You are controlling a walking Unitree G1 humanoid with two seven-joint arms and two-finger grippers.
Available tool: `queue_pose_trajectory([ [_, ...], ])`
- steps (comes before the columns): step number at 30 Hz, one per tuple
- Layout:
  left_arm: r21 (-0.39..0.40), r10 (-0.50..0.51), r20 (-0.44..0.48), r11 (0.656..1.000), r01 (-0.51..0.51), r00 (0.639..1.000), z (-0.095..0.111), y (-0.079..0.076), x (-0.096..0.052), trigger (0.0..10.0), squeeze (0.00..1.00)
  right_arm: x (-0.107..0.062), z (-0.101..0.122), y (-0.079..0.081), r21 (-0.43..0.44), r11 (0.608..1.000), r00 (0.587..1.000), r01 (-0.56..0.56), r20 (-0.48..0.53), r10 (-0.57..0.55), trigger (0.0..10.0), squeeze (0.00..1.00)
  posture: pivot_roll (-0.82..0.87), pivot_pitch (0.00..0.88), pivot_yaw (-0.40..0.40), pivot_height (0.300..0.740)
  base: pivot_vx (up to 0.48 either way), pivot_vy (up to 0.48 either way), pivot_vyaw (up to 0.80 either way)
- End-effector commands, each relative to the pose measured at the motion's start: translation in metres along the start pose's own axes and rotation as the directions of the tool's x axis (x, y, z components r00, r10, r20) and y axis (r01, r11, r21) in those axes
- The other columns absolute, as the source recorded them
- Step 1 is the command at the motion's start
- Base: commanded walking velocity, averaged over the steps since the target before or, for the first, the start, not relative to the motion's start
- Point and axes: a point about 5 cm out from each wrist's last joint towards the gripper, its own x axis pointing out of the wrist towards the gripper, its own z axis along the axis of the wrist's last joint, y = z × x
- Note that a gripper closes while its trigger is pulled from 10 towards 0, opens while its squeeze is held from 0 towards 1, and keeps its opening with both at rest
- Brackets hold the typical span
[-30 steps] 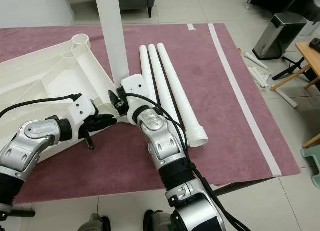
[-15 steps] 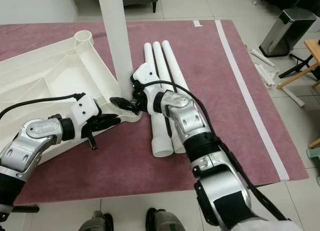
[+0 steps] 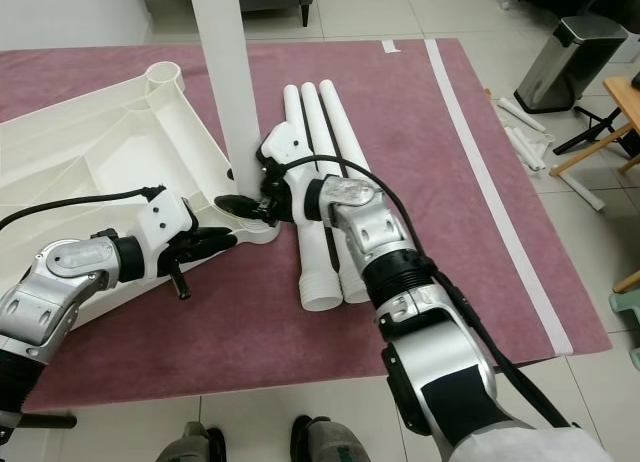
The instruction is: Building children table
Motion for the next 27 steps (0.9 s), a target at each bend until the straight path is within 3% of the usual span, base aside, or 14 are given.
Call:
queue_pose_trajectory([
  [1,-0.056,-0.247,0.016,0.967,0.247,0.969,-0.011,-0.037,0.012,0.0,0.00,-0.005,-0.011,-0.013,0.039,0.975,0.974,0.220,-0.068,-0.217,0.0,0.00,0.11,0.191,-0.023,0.740,0.000,0.000,0.00],
  [3,-0.056,-0.249,0.017,0.967,0.249,0.968,-0.011,-0.037,0.013,0.0,0.00,-0.003,-0.017,-0.011,0.084,0.947,0.948,0.310,-0.098,-0.302,0.0,0.00,0.11,0.190,-0.024,0.740,0.000,0.000,0.00],
  [6,-0.056,-0.256,0.020,0.965,0.256,0.967,-0.011,-0.038,0.014,0.0,0.00,0.002,-0.034,0.005,0.169,0.812,0.826,0.559,-0.201,-0.527,0.0,0.00,0.11,0.190,-0.023,0.740,0.000,0.000,0.00],
  [8,-0.056,-0.256,0.020,0.965,0.256,0.967,-0.011,-0.038,0.014,0.0,0.00,0.002,-0.034,0.005,0.169,0.812,0.826,0.559,-0.201,-0.527,0.0,0.00,0.11,0.190,-0.023,0.740,0.000,0.000,0.00],
  [10,-0.056,-0.261,0.021,0.964,0.261,0.965,-0.011,-0.039,0.015,0.0,0.00,0.005,-0.042,0.021,0.221,0.718,0.749,0.660,-0.262,-0.608,0.0,0.00,0.10,0.187,-0.022,0.740,0.000,0.000,0.00],
  [12,-0.056,-0.261,0.021,0.964,0.261,0.965,-0.011,-0.039,0.015,0.0,0.00,0.005,-0.042,0.021,0.221,0.718,0.749,0.660,-0.262,-0.608,0.0,0.00,0.10,0.187,-0.022,0.740,0.000,0.000,0.00],
  [14,-0.055,-0.264,0.023,0.963,0.265,0.964,-0.011,-0.039,0.015,0.0,0.00,0.010,-0.045,0.032,0.250,0.650,0.696,0.718,-0.299,-0.653,0.0,0.00,0.10,0.185,-0.022,0.740,0.000,0.000,0.00],
  [16,-0.054,-0.265,0.024,0.962,0.266,0.964,-0.011,-0.039,0.016,0.0,0.00,0.012,-0.044,0.036,0.263,0.641,0.693,0.721,-0.296,-0.657,0.0,0.00,0.10,0.184,-0.023,0.740,0.000,0.000,0.00],
  [17,-0.054,-0.265,0.024,0.963,0.266,0.964,-0.011,-0.039,0.016,0.0,0.00,0.014,-0.040,0.038,0.260,0.657,0.707,0.707,-0.271,-0.653,1.4,0.00,0.10,0.182,-0.024,0.740,0.000,0.000,0.00],
  [19,-0.054,-0.265,0.024,0.963,0.266,0.964,-0.011,-0.039,0.016,0.0,0.00,0.014,-0.040,0.038,0.260,0.657,0.707,0.707,-0.271,-0.653,1.4,0.00,0.10,0.182,-0.024,0.740,0.000,0.000,0.00],
  [20,-0.054,-0.264,0.023,0.963,0.265,0.964,-0.011,-0.039,0.015,0.0,0.00,0.015,-0.036,0.038,0.251,0.677,0.722,0.692,-0.240,-0.649,10.0,0.00,0.11,0.182,-0.024,0.740,0.000,0.000,0.00],
  [22,-0.055,-0.263,0.022,0.963,0.264,0.965,-0.011,-0.039,0.015,0.0,0.00,0.014,-0.030,0.037,0.233,0.704,0.741,0.671,-0.196,-0.642,10.0,0.00,0.10,0.182,-0.024,0.740,0.000,0.000,0.00],
  [23,-0.056,-0.262,0.021,0.963,0.263,0.965,-0.012,-0.038,0.014,0.0,0.00,0.012,-0.024,0.035,0.213,0.738,0.767,0.640,-0.144,-0.625,10.0,1.00,0.10,0.182,-0.024,0.740,0.000,0.000,0.00],
  [27,-0.056,-0.262,0.021,0.963,0.263,0.965,-0.012,-0.038,0.014,0.0,0.00,0.012,-0.024,0.035,0.213,0.738,0.767,0.640,-0.144,-0.625,10.0,1.00,0.10,0.182,-0.024,0.740,0.000,0.000,0.00],
])
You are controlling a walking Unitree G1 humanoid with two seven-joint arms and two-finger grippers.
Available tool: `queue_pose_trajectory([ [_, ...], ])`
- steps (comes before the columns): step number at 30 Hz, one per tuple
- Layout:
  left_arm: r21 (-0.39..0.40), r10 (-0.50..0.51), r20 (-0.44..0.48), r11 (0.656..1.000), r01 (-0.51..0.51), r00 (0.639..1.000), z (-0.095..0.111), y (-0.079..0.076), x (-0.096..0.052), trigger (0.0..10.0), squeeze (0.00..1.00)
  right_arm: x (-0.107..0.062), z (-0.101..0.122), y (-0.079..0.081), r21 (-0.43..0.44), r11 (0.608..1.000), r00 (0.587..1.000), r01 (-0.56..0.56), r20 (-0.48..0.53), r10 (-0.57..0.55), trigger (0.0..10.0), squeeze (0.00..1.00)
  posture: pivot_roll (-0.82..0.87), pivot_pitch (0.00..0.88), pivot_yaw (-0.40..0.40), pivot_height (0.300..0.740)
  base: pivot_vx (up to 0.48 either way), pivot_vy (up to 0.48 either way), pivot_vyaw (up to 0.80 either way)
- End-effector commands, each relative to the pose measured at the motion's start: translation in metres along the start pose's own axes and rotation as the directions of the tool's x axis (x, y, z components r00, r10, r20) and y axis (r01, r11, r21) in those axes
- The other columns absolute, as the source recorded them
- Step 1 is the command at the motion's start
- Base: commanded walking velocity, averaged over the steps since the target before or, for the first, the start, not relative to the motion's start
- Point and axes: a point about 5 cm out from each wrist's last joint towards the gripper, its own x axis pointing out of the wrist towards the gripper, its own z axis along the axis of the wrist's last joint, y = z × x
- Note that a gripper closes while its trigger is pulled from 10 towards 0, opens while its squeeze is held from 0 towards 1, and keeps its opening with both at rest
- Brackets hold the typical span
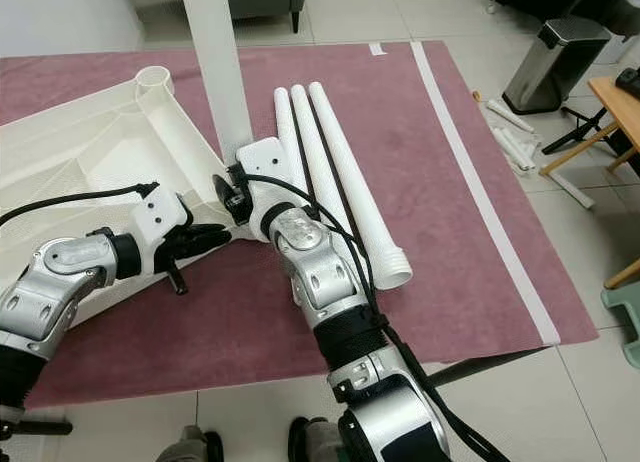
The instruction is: Building children table
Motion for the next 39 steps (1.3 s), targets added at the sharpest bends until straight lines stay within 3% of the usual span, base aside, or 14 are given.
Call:
queue_pose_trajectory([
  [1,-0.013,-0.268,0.032,0.963,0.268,0.963,-0.0037,-0.0373,0.0123,0.0,0.00,0.0025,-0.0148,-0.0034,0.042,0.993,0.990,0.111,-0.088,-0.107,10.0,1.00,0.10,0.182,-0.024,0.740,0.000,0.000,0.00],
  [39,-0.013,-0.268,0.032,0.963,0.268,0.963,-0.0037,-0.0373,0.0123,0.0,0.00,0.0025,-0.0148,-0.0034,0.042,0.993,0.990,0.111,-0.088,-0.107,10.0,1.00,0.10,0.182,-0.024,0.740,0.000,0.000,0.00],
])
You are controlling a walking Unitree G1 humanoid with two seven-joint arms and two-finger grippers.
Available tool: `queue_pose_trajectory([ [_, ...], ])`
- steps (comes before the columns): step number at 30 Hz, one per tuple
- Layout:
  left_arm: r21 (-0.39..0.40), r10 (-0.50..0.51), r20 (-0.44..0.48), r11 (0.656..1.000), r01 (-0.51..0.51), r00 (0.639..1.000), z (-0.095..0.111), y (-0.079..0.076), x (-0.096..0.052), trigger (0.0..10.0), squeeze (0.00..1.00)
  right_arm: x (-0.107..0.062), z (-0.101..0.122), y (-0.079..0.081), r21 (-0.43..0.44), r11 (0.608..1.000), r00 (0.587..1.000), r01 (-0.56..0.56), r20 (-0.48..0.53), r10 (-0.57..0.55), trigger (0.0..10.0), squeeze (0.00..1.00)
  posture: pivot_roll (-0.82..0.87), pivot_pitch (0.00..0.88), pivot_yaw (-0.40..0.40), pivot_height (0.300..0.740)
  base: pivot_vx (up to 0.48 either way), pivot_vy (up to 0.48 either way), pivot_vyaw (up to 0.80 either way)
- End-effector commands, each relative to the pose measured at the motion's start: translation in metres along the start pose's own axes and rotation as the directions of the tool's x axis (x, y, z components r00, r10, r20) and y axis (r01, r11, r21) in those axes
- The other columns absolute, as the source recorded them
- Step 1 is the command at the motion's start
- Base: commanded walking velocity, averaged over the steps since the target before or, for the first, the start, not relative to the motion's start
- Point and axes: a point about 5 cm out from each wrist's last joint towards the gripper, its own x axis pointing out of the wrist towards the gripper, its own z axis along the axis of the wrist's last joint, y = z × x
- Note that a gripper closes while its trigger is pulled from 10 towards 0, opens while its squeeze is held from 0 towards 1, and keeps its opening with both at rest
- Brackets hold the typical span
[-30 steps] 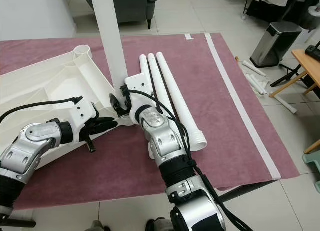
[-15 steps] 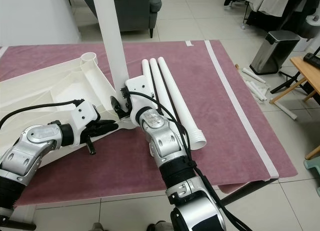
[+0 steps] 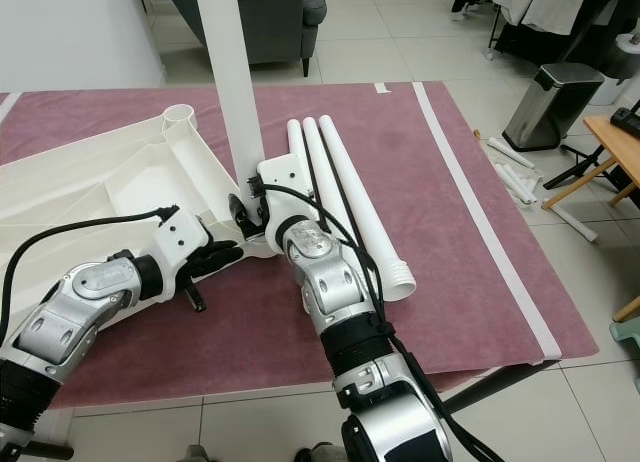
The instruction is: Building children table
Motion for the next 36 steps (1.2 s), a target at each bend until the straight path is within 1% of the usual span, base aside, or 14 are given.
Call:
queue_pose_trajectory([
  [1,-0.011,-0.355,0.023,0.935,0.355,0.935,-0.002,-0.026,-0.004,0.0,0.00,0.004,-0.004,0.005,0.024,0.998,0.998,0.051,-0.032,-0.050,10.0,1.00,0.10,0.182,-0.024,0.740,0.000,0.000,0.00],
  [17,-0.011,-0.355,0.023,0.935,0.355,0.935,-0.002,-0.026,-0.004,0.0,0.00,0.004,-0.004,0.005,0.024,0.998,0.998,0.051,-0.032,-0.050,10.0,1.00,0.10,0.182,-0.024,0.740,0.000,0.000,0.00],
  [18,-0.011,-0.354,0.022,0.935,0.355,0.935,-0.002,-0.025,-0.004,0.0,0.00,0.002,0.002,0.003,0.020,0.999,0.999,0.033,-0.007,-0.033,10.0,1.00,0.10,0.000,0.000,0.740,0.000,0.000,0.00],
  [19,-0.011,-0.354,0.022,0.935,0.355,0.935,-0.002,-0.025,-0.004,0.0,0.00,0.002,0.002,0.003,0.020,0.999,0.999,0.033,-0.007,-0.033,10.0,1.00,0.10,0.000,0.000,0.740,0.000,0.000,0.00],
  [20,0.001,-0.320,-0.017,0.947,0.320,0.947,-0.007,-0.025,-0.001,10.0,0.00,-0.007,-0.001,0.001,-0.031,0.983,0.984,-0.178,0.020,0.179,10.0,0.00,0.10,0.000,0.000,0.740,0.000,0.000,0.00],
  [21,0.001,-0.320,-0.017,0.947,0.320,0.947,-0.007,-0.025,-0.001,10.0,0.00,-0.007,-0.001,0.001,-0.031,0.983,0.984,-0.178,0.020,0.179,10.0,0.00,0.10,0.000,0.000,0.740,0.000,0.000,0.00],
  [22,0.013,-0.294,-0.046,0.955,0.295,0.955,-0.011,-0.024,0.001,10.0,0.00,-0.017,-0.005,0.001,-0.066,0.941,0.942,-0.332,0.016,0.334,10.0,0.00,0.10,0.000,0.000,0.740,0.000,0.000,0.00],
  [24,0.013,-0.294,-0.046,0.955,0.295,0.955,-0.011,-0.024,0.001,10.0,0.00,-0.017,-0.005,0.001,-0.066,0.941,0.942,-0.332,0.016,0.334,10.0,0.00,0.10,0.000,0.000,0.740,0.000,0.000,0.00],
  [25,0.023,-0.277,-0.064,0.960,0.279,0.959,-0.013,-0.024,0.002,10.0,0.00,-0.024,-0.010,0.002,-0.086,0.899,0.902,-0.430,0.003,0.432,10.0,0.00,0.10,0.000,0.000,0.740,0.000,0.000,0.00],
  [26,0.028,-0.269,-0.074,0.962,0.271,0.960,-0.015,-0.024,0.003,10.0,0.00,-0.027,-0.013,0.003,-0.095,0.872,0.877,-0.479,-0.006,0.481,10.0,0.00,0.10,0.000,0.000,0.740,0.000,0.000,0.00],
  [31,0.028,-0.274,-0.078,0.961,0.277,0.959,-0.015,-0.025,0.003,10.0,0.00,-0.028,-0.012,0.004,-0.095,0.868,0.872,-0.488,-0.004,0.490,10.0,0.00,0.10,0.000,0.000,0.740,0.000,0.000,0.00],
  [32,0.024,-0.275,-0.079,0.960,0.278,0.958,-0.016,-0.025,0.003,10.0,1.00,-0.029,-0.012,0.004,-0.096,0.865,0.869,-0.493,-0.003,0.495,10.0,0.00,0.10,0.000,0.000,0.740,0.000,0.000,0.00],
  [36,0.019,-0.281,-0.080,0.959,0.284,0.956,-0.016,-0.025,0.003,10.0,1.00,-0.031,-0.012,0.004,-0.100,0.851,0.856,-0.515,-0.002,0.517,10.0,0.00,0.10,0.000,0.000,0.740,0.000,0.000,0.00],
])
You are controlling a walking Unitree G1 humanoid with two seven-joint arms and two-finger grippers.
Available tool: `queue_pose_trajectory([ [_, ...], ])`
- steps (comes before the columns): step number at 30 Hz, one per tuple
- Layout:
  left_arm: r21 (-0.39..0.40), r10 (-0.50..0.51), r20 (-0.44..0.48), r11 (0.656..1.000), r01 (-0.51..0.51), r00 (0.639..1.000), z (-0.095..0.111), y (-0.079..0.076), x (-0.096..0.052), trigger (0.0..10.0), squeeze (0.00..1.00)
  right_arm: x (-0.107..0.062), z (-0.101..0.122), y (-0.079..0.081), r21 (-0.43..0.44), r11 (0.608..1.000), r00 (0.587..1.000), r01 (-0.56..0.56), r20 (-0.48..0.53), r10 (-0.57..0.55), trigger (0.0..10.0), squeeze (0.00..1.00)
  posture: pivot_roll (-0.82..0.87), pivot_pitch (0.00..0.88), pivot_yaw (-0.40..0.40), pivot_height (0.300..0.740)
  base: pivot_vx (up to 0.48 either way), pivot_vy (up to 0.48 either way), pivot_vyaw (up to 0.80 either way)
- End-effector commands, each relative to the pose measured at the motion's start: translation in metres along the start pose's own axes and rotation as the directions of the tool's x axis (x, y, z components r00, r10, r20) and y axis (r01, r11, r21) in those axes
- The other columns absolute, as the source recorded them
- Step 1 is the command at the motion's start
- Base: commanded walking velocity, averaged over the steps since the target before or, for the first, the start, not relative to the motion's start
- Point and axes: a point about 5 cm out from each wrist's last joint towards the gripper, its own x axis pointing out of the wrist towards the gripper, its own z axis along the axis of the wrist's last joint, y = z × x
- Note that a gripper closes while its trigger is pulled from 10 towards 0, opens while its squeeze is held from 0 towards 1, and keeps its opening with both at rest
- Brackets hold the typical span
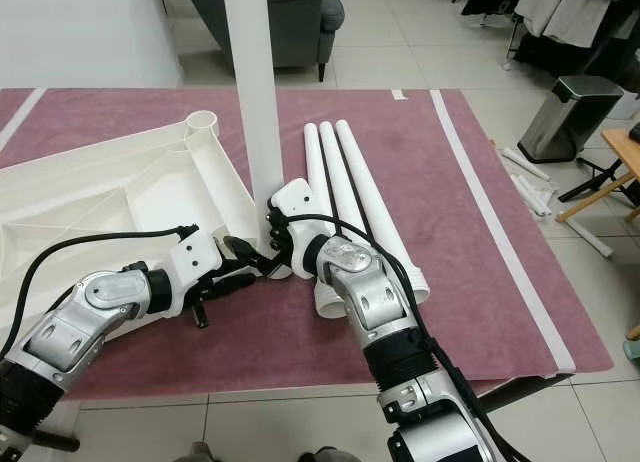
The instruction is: Building children table
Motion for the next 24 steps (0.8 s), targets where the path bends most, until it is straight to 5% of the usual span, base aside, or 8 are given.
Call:
queue_pose_trajectory([
  [1,-0.013,-0.165,-0.037,0.986,0.164,0.986,-0.008,-0.008,-0.004,10.0,1.00,0.001,0.004,0.009,-0.011,0.998,0.997,-0.069,0.020,0.069,10.0,0.00,0.10,0.000,0.000,0.740,0.000,0.000,0.00],
  [5,-0.007,-0.162,-0.033,0.987,0.162,0.986,-0.007,-0.007,-0.005,10.0,1.00,-0.002,0.003,0.008,-0.017,0.997,0.997,-0.080,0.017,0.080,10.0,0.00,0.10,0.000,0.000,0.740,0.000,0.000,0.00],
  [6,0.000,-0.158,-0.028,0.987,0.158,0.987,-0.006,-0.006,-0.005,10.0,0.00,-0.003,0.002,0.007,-0.019,0.997,0.997,-0.078,0.014,0.078,10.0,0.00,0.10,0.000,0.000,0.740,0.000,0.000,0.00],
  [12,0.020,-0.137,-0.013,0.990,0.137,0.990,-0.001,0.000,-0.010,10.0,0.00,-0.012,0.001,0.000,-0.014,0.999,0.999,-0.038,0.015,0.038,10.0,0.00,0.10,0.000,0.000,0.740,0.000,0.000,0.00],
  [13,0.023,-0.132,-0.009,0.991,0.132,0.991,0.000,0.001,-0.012,10.0,0.00,-0.014,0.001,-0.002,-0.011,0.999,0.999,-0.032,0.020,0.032,10.0,0.00,0.10,0.203,-0.004,0.740,0.000,0.000,0.00],
  [24,0.023,-0.132,-0.009,0.991,0.132,0.991,0.000,0.001,-0.012,10.0,0.00,-0.014,0.001,-0.002,-0.011,0.999,0.999,-0.032,0.020,0.032,10.0,0.00,0.10,0.203,-0.004,0.740,0.000,0.000,0.00],
])
